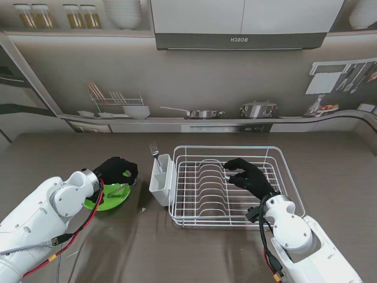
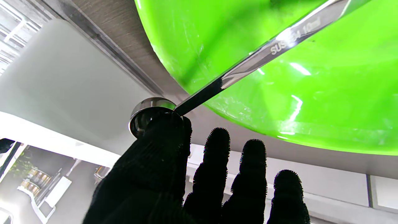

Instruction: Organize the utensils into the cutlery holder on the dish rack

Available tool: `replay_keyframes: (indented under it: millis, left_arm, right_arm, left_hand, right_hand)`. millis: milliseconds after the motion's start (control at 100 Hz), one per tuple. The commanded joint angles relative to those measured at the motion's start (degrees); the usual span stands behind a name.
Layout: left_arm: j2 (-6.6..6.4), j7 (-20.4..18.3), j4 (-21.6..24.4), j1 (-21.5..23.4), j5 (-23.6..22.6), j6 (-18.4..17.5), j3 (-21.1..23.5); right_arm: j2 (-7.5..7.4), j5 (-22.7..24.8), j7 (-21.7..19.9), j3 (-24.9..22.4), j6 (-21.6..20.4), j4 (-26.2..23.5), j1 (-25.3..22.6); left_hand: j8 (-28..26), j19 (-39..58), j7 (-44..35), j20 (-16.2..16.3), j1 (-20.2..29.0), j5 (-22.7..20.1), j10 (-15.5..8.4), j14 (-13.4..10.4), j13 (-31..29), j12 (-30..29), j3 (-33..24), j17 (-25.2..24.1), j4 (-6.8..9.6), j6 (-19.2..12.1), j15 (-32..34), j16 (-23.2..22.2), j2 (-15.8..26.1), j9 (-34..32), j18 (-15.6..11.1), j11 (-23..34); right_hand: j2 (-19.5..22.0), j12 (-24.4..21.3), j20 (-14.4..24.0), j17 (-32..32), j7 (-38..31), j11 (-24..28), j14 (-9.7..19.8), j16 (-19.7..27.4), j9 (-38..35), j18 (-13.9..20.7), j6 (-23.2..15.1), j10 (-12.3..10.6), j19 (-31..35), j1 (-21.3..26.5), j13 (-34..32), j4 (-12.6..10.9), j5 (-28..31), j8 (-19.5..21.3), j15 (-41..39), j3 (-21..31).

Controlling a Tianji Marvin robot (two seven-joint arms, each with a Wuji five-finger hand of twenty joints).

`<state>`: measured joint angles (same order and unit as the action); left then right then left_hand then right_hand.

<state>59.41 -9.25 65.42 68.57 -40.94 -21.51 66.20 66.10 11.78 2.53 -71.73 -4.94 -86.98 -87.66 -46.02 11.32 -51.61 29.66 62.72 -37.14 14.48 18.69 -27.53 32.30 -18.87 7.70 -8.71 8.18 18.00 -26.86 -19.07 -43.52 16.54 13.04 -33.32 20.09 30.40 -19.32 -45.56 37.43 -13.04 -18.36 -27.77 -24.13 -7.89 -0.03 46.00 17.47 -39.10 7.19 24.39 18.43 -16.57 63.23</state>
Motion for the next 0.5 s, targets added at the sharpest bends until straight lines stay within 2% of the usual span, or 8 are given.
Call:
replay_keyframes:
  millis: [0, 260, 320, 490]
  left_arm:
    - [0.10, -0.98, 1.05, 0.17, 0.20, 0.00, 0.59]
    - [0.14, -1.48, 3.68, 1.36, 0.57, 0.31, 2.47]
    - [0.15, -1.57, 4.35, 1.63, 0.53, 0.25, 2.87]
    - [0.41, -1.30, 6.45, 2.41, 1.53, 0.55, 4.26]
  right_arm:
    - [0.21, -0.06, -0.86, 0.21, 0.07, -0.22, -0.22]
    - [0.25, -0.12, -0.72, 0.26, 0.00, -0.16, -0.18]
    - [0.26, -0.16, -0.71, 0.27, -0.01, -0.15, -0.17]
    - [0.28, -0.26, -0.69, 0.30, -0.03, -0.14, -0.17]
  left_hand:
    - [-1.32, -0.56, -6.93, 0.54, 3.59, -3.40, 0.47, 0.63, 1.87, -1.33, -1.50, -1.35, 0.39, -5.21, -1.45, 0.64, 2.94, 1.65, -1.06, -1.08]
    - [-1.29, -0.70, -6.02, 0.74, 2.44, -5.07, 0.45, 0.50, 2.07, -1.93, -3.17, -1.62, 0.07, -5.79, -2.01, 0.79, 1.98, 1.13, -1.02, -1.06]
    - [-2.44, -0.77, -5.18, 0.89, 0.72, -5.48, 0.41, 0.39, 2.03, -1.33, -6.26, -1.57, -0.88, -6.00, -2.14, 0.69, 1.27, 1.25, -1.02, -0.54]
    - [-2.94, -0.81, -5.45, 0.94, 0.27, -5.72, 0.47, 0.07, 1.90, -0.86, -7.22, -1.65, -1.25, -5.71, -1.85, 0.50, 0.92, 0.86, -0.97, -0.06]
  right_hand:
    - [0.97, -0.55, 0.79, 0.29, 0.75, -0.58, 0.56, -0.35, -0.14, 2.21, -0.26, 0.09, -0.85, -2.13, -0.74, -1.56, -1.21, -1.64, -0.64, -0.33]
    - [0.90, -0.54, 0.81, 0.28, 0.77, -0.54, 0.50, -0.37, -0.20, 2.24, -0.27, 0.16, -0.85, -2.14, -0.82, -1.55, -1.24, -1.64, -0.70, -0.34]
    - [0.93, -0.54, 0.81, 0.26, 0.77, -0.55, 0.61, -0.37, -0.21, 2.27, -0.23, 0.08, -0.84, -2.11, -0.86, -1.56, -1.21, -1.64, -0.71, -0.30]
    - [0.97, -0.54, 0.82, 0.25, 0.79, -0.55, 0.61, -0.36, -0.18, 2.24, -0.28, 0.11, -0.83, -2.15, -0.82, -1.54, -1.20, -1.65, -0.69, -0.28]
